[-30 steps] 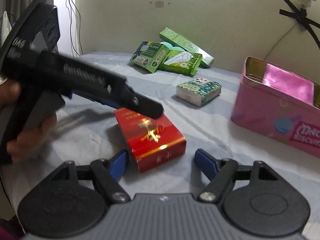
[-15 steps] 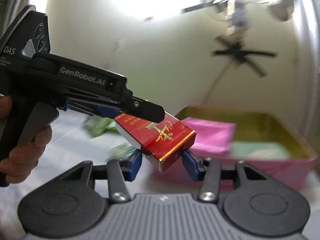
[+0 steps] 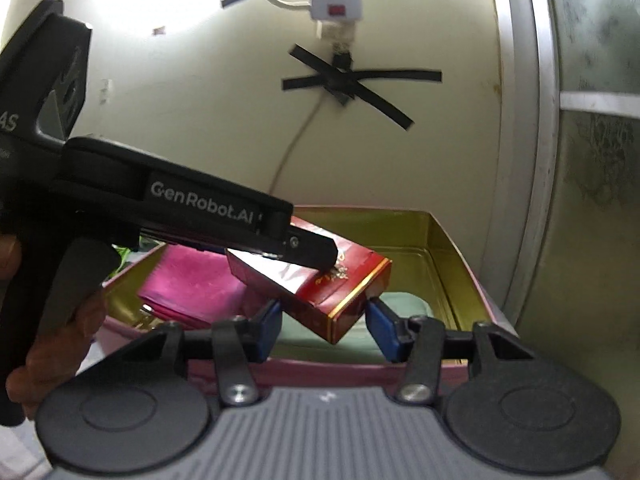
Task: Organize objects
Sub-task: 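Carry the red box into the pink tin and release it, then grasp the teal patterned tissue pack with the right gripper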
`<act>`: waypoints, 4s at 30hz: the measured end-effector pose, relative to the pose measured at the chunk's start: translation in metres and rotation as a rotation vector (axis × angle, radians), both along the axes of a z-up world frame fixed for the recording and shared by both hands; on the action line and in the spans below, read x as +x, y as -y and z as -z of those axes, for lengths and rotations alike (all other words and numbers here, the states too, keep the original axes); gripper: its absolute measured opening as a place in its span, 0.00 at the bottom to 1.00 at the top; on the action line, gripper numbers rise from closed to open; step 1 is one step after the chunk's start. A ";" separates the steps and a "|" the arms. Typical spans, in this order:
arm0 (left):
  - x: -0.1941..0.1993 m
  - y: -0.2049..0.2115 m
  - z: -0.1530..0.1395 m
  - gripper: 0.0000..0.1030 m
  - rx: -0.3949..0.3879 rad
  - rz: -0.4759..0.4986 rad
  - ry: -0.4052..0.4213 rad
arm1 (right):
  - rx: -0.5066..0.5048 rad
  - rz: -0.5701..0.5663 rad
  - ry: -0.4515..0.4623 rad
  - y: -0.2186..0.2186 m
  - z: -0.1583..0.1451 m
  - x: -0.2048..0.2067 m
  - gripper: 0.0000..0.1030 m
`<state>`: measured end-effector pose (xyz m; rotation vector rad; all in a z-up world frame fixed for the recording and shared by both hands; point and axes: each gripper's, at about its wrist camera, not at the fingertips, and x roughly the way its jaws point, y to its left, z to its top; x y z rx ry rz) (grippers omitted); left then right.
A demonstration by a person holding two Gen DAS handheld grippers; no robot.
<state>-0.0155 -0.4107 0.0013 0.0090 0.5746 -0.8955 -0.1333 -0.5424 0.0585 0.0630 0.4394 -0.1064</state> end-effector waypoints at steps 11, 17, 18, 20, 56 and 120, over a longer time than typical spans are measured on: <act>0.023 0.011 0.010 0.61 0.166 -0.128 0.091 | 0.013 0.064 -0.015 0.009 0.020 0.013 0.54; 0.019 -0.003 0.009 0.62 0.232 -0.201 0.123 | 0.034 0.077 0.038 0.012 0.015 0.005 0.54; 0.018 -0.004 0.008 0.62 0.239 -0.207 0.126 | 0.038 0.078 0.047 0.012 0.014 0.004 0.54; 0.013 -0.011 0.006 0.66 0.253 -0.223 0.136 | 0.046 0.079 0.059 0.011 0.012 0.002 0.55; -0.013 -0.162 -0.012 0.69 0.273 -0.436 0.234 | 0.096 -0.118 0.176 -0.140 -0.014 -0.023 0.62; 0.062 -0.341 0.060 0.73 -0.090 -0.583 -0.109 | 0.020 -0.355 -0.162 -0.261 0.040 0.146 0.82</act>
